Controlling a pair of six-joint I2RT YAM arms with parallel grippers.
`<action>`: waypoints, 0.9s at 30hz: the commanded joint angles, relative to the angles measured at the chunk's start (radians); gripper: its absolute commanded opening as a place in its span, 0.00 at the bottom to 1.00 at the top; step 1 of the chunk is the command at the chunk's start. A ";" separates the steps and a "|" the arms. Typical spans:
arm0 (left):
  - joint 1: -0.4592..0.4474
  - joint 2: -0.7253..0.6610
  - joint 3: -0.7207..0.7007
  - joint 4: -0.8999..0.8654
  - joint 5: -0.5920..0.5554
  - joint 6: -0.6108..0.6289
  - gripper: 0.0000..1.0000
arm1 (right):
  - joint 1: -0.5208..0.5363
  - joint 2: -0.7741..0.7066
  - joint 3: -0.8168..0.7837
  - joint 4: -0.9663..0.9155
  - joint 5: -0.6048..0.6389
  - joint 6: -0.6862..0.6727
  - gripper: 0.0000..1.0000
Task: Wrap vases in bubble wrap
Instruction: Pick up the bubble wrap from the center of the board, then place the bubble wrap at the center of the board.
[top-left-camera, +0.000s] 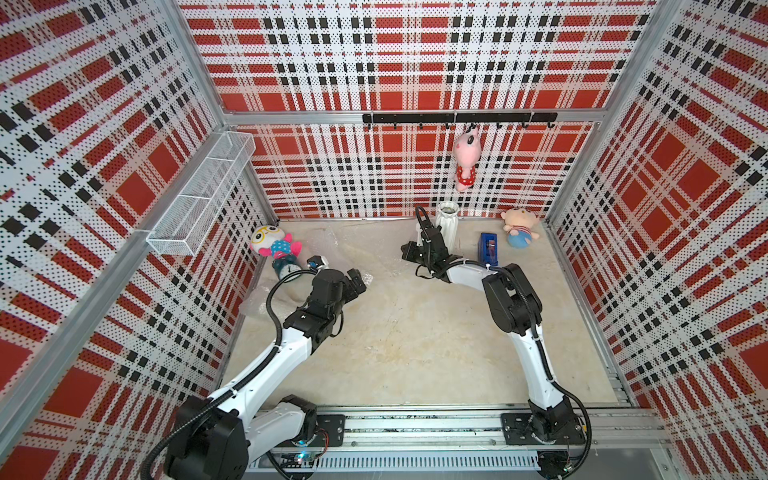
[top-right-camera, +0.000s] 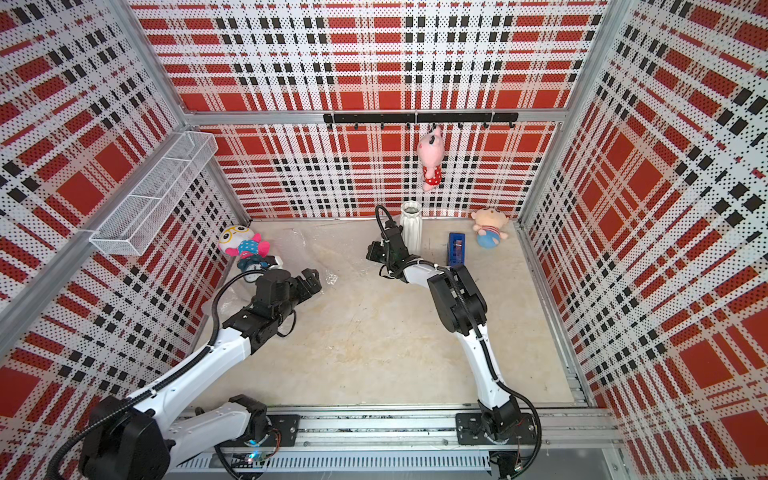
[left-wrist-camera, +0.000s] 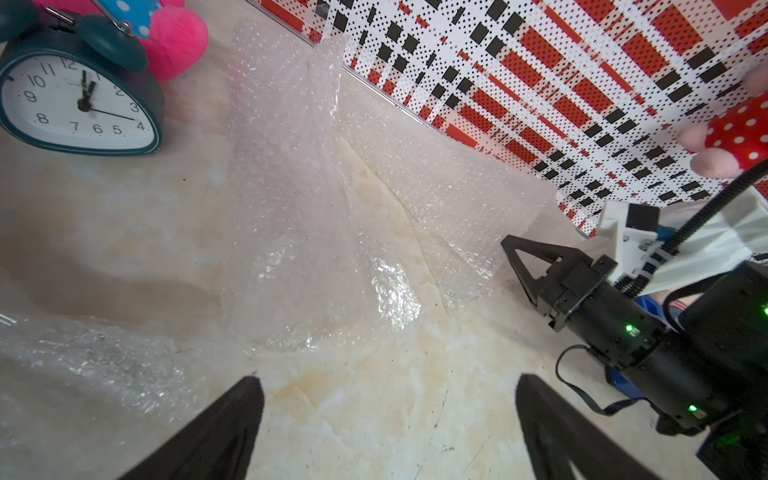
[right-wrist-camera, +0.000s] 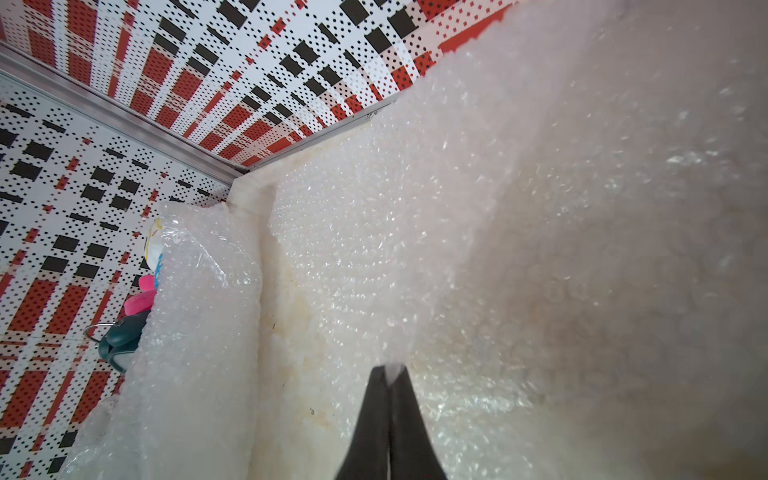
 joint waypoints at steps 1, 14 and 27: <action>0.009 -0.012 -0.002 0.025 0.028 0.023 0.98 | 0.023 -0.216 -0.084 -0.016 0.055 -0.101 0.00; -0.031 0.005 -0.013 0.016 0.025 0.028 0.98 | 0.199 -1.015 -0.896 -0.058 0.185 -0.070 0.00; -0.292 0.266 0.088 0.007 -0.052 0.049 0.99 | 0.258 -1.417 -1.349 -0.312 0.311 0.288 0.00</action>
